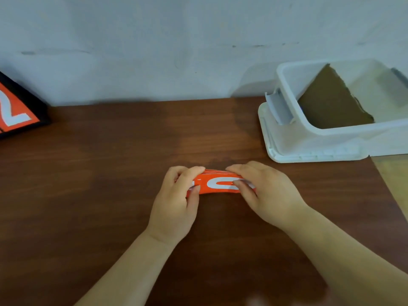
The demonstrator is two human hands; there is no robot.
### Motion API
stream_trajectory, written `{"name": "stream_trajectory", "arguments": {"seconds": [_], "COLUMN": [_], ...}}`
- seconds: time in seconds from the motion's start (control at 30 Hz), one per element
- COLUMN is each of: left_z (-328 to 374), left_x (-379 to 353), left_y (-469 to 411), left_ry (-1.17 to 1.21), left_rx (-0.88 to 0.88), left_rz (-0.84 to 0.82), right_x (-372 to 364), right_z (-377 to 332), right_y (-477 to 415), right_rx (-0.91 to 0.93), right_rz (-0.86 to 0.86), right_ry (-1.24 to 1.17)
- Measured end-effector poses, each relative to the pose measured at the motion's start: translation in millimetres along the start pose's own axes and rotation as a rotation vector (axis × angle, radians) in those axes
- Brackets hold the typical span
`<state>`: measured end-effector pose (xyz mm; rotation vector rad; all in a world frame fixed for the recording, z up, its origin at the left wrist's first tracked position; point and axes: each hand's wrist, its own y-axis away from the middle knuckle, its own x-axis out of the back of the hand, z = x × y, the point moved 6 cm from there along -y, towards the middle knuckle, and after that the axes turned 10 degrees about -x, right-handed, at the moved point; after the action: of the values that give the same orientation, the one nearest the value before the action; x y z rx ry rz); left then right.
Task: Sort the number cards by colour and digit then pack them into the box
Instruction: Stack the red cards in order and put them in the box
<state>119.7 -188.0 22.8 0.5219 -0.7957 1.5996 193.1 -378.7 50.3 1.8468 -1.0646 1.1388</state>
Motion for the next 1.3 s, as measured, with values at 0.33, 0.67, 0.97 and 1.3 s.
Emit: {"name": "stream_trajectory", "arguments": {"seconds": [0.33,0.67,0.97,1.3], "left_z": [-10,12,18,9], "left_x": [-11,-23,-7,-29], "left_y": [3,-4,-9,-12], "left_ry": [-0.075,0.307,0.143,0.154], "left_rx": [-0.068,0.093,-0.075,0.056], "left_rz": [-0.012,0.02,0.048,-0.101], "right_x": [-16,-35,-18,-33], "right_z": [24,14,5,8], "right_y": [11,18,18,9], "right_rx": [-0.162,-0.186,-0.09,-0.222], "right_rz": [0.071,0.097,0.281,0.132], "right_ry": [-0.073,-0.47,-0.396,-0.308]}}
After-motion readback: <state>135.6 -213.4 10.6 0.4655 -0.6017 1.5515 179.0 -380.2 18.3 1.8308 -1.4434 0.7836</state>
